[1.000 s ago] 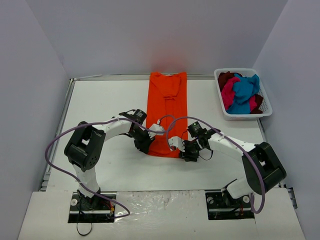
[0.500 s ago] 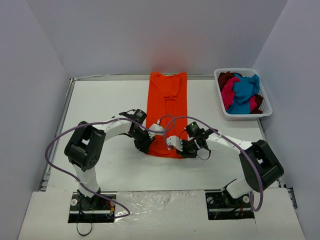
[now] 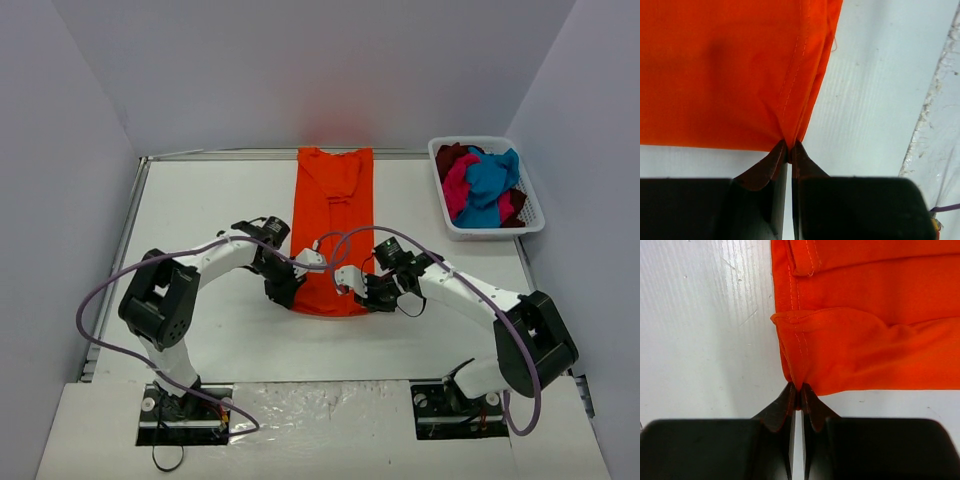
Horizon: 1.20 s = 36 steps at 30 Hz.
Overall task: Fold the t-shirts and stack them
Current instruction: Grab the bottom of the folded rectangular tshirt with both arms, then fold the folded rectangular tshirt in 1/3 of the way
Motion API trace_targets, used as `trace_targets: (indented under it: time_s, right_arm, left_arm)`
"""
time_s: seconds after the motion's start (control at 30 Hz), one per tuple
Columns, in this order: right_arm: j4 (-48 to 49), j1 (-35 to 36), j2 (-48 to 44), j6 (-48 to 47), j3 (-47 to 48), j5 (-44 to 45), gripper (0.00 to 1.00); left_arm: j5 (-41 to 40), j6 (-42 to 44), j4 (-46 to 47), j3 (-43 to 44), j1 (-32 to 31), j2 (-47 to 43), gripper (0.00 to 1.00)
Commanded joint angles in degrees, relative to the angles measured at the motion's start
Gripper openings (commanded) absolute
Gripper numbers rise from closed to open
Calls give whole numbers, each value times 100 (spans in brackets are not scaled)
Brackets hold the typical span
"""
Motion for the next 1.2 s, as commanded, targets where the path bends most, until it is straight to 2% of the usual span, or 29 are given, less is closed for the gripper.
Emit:
trace_targets:
  time_s: [0.0,0.37,0.67,1.17]
  right_arm:
    - [-648,-34,-248,-98,255,-227,0]
    - [-1606,-25,-599,-310,659,-535,0]
    - [-1826,-78,-714,-336,809,-676,0]
    - [-1765,-377,-503,-547,1292,-561,0]
  left_arm:
    - [374,430,-616,212,51,-459,2]
    - [761,940,-1380,195,51,-766,2]
    - [867,1090,-1934,362,51,-916,2]
    - [638,624,-1584,801,174,-749,2]
